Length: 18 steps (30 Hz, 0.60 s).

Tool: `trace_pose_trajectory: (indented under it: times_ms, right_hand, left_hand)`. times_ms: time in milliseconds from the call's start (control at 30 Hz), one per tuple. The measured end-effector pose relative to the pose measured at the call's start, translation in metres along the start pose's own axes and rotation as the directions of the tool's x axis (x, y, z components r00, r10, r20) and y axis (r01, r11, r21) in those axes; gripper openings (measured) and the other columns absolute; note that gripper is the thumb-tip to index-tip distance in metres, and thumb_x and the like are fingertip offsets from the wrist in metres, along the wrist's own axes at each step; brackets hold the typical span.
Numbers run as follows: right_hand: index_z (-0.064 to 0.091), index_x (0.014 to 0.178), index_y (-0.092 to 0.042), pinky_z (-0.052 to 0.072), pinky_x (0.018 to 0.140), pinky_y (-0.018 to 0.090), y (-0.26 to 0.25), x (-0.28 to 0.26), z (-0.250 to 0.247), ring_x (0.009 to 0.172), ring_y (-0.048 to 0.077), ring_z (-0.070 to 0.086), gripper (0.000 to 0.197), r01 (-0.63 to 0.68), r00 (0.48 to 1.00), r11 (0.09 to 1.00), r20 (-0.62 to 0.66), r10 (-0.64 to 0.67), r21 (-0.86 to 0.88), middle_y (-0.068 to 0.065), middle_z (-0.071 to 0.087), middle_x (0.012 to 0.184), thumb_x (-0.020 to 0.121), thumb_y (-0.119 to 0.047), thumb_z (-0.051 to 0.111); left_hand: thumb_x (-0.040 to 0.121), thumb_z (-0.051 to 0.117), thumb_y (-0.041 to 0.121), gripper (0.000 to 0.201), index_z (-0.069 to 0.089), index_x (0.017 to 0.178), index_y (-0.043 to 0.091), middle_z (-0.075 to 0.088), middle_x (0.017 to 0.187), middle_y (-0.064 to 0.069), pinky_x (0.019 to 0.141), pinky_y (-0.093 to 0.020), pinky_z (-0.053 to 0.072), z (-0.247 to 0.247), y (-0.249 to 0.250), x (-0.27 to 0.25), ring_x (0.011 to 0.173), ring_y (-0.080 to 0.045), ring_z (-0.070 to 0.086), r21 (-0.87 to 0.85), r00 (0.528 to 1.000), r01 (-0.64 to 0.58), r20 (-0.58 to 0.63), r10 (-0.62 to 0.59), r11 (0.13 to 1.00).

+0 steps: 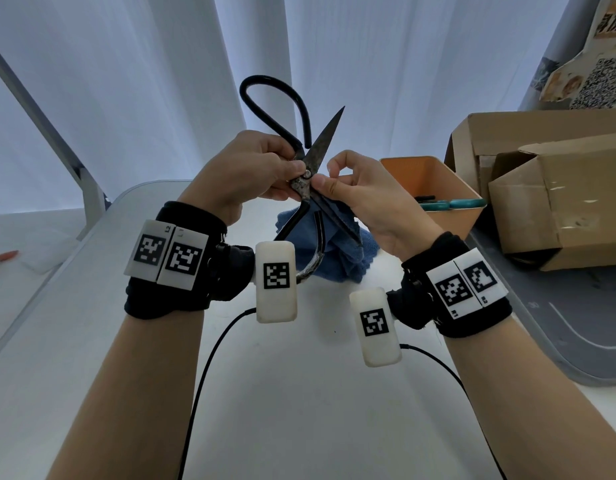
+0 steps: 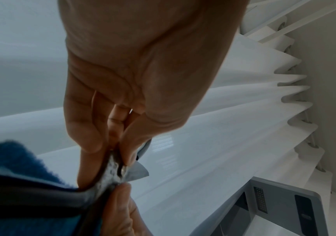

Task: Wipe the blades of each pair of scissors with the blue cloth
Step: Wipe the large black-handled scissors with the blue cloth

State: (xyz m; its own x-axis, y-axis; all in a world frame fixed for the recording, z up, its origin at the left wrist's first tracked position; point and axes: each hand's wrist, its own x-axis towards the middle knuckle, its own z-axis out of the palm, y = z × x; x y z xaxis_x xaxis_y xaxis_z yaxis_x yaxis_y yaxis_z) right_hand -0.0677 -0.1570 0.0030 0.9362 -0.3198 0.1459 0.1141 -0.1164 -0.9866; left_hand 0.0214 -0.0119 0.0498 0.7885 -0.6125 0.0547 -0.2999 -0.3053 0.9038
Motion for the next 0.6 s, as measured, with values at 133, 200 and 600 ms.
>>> trace_pose_trajectory:
  times_ms: [133,200,600]
  right_hand:
    - [0.052,0.095,-0.014,0.051,0.059,0.026,0.0,0.002,-0.004,0.066,0.015,0.065,0.013,-0.02,0.992,1.0,-0.125,0.019,-0.003,0.008,0.068,0.079,0.097,-0.02,0.064]
    - [0.054,0.099,-0.014,0.051,0.061,0.024,-0.001,0.003,-0.01,0.066,0.01,0.062,0.013,-0.014,0.975,1.0,-0.223,0.014,0.001,0.004,0.064,0.079,0.098,-0.023,0.063]
    - [0.062,0.105,-0.014,0.054,0.07,0.025,-0.01,0.007,-0.018,0.084,0.015,0.061,0.021,0.031,0.959,0.897,-0.265,0.098,0.442,0.003,0.068,0.096,0.1,-0.006,0.044]
  left_hand:
    - [0.096,0.06,0.007,0.006,0.066,0.096,0.009,0.072,0.077,-0.003,0.056,-0.016,0.053,-0.003,0.0,-0.001,0.062,-0.01,0.071,-0.002,1.0,0.012,-0.001,-0.012,1.0]
    - [0.096,0.06,0.008,0.005,0.065,0.096,0.009,0.073,0.077,-0.003,0.058,-0.017,0.054,-0.006,-0.001,-0.001,0.064,-0.011,0.072,0.005,1.0,0.016,-0.006,-0.016,1.0]
    - [0.096,0.06,0.008,0.013,0.065,0.107,0.002,0.073,0.079,-0.005,0.06,-0.017,0.055,-0.014,-0.004,0.001,0.064,-0.01,0.071,0.011,1.0,0.025,-0.016,-0.025,1.0]
